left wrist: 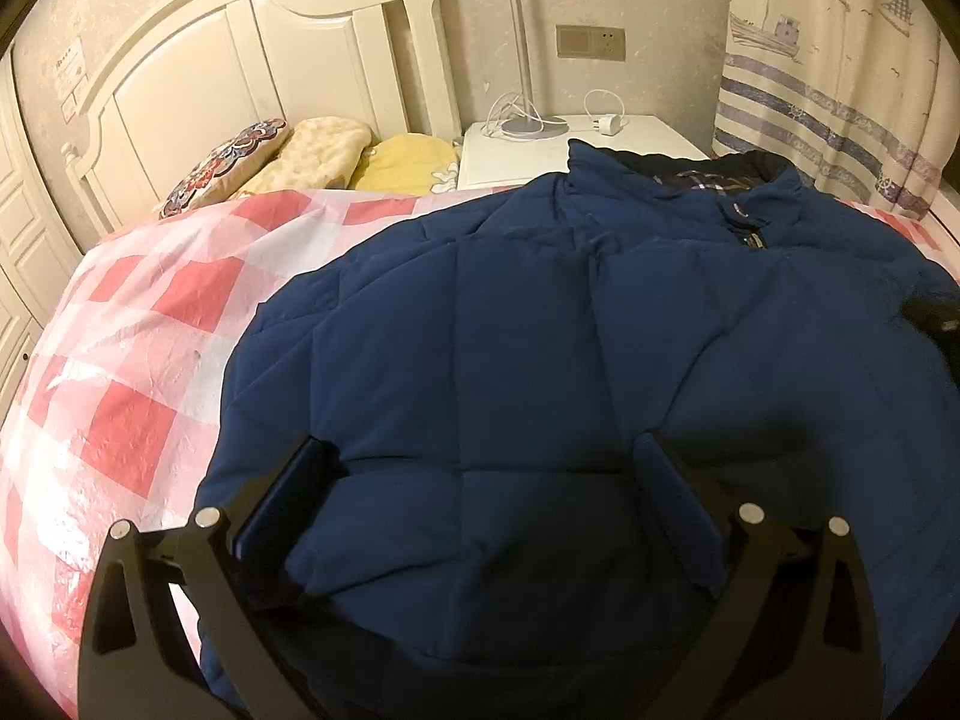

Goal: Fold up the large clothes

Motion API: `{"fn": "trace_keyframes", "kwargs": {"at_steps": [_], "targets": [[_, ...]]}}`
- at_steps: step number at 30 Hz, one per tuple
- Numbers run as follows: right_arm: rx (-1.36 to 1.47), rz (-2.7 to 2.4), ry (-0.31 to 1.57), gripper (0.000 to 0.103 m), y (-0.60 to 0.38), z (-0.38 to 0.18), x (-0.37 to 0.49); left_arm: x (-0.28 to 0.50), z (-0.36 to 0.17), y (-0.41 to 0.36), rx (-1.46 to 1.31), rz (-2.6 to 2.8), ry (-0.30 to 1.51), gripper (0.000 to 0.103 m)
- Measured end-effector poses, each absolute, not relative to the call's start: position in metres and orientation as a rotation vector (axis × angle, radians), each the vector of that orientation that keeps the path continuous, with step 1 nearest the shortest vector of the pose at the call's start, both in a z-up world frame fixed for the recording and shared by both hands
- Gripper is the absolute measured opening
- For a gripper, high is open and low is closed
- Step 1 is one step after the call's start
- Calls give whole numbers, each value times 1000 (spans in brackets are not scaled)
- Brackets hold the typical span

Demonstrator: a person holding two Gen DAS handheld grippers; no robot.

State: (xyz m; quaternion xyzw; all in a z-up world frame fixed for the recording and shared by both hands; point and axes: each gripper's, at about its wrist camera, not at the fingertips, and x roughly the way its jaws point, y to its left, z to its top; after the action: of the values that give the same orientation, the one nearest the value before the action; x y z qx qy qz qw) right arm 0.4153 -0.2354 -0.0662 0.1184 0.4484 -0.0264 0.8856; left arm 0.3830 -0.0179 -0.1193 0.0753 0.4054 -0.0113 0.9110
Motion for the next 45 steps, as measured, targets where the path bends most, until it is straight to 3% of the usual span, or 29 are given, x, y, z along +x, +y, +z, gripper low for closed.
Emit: {"fn": "trace_keyframes", "kwargs": {"at_steps": [3,5,9,12,15,19,24,29,32,36,40,45], "targets": [[246,-53,796,72,-232,-37,367,383,-120,-17,148,-26,839,101],[227,-38,793,81,-226,-38,353,384,-120,-16,140,-27,841,101],[138,-25,881,83,-214,-78,354,385,-120,-16,138,-26,840,101],[169,-43,927,82,-216,-72,356,385,-120,-15,143,-22,839,101],[159,-65,835,81,-206,-52,336,386,-119,-14,144,-19,840,101],[91,-39,865,83,-191,-77,329,386,-119,-16,143,-12,838,101],[153,-17,922,83,-200,-70,328,383,-118,-21,166,12,845,101],[138,38,865,84,-189,-43,279,311,-84,-31,150,-35,792,101],[99,65,897,88,-179,-51,262,268,-97,-52,196,-166,845,101],[76,78,974,92,-173,-87,265,252,-133,-67,262,-184,874,101],[74,66,1019,93,-173,-81,260,259,-129,-53,197,-188,930,101],[52,48,994,93,-185,-73,227,229,-124,-28,269,-102,865,101]]}}
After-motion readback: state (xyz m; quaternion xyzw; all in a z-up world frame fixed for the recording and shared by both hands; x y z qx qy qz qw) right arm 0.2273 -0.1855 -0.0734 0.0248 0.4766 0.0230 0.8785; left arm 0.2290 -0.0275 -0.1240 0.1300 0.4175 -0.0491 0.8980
